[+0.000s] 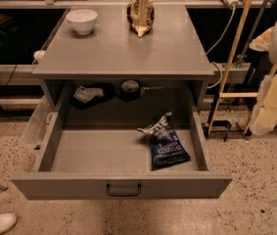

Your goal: Pick blue chip bag from top drawer and place on counter

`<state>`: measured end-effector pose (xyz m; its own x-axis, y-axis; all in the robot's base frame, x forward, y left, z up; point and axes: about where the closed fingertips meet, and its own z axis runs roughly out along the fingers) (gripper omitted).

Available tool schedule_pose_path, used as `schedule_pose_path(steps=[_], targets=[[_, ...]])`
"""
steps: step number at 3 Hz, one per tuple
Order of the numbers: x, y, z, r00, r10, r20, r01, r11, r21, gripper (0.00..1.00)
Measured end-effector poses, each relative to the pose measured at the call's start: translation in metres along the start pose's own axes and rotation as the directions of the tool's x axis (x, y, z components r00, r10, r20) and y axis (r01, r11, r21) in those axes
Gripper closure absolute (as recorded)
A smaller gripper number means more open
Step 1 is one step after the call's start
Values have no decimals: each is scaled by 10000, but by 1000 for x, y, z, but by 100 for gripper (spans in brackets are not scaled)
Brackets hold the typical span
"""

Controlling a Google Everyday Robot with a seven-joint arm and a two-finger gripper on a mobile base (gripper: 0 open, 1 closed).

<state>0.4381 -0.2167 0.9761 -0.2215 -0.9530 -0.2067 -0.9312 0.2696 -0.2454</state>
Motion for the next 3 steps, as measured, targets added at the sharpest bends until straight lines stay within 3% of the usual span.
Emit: schedule_pose_path(steps=[2,3], targets=[[-3,-2,5,9998,-60,164,60,10000,-3,0],[-24,-1,48,9934,-497,1030,552,9971,-519,0]])
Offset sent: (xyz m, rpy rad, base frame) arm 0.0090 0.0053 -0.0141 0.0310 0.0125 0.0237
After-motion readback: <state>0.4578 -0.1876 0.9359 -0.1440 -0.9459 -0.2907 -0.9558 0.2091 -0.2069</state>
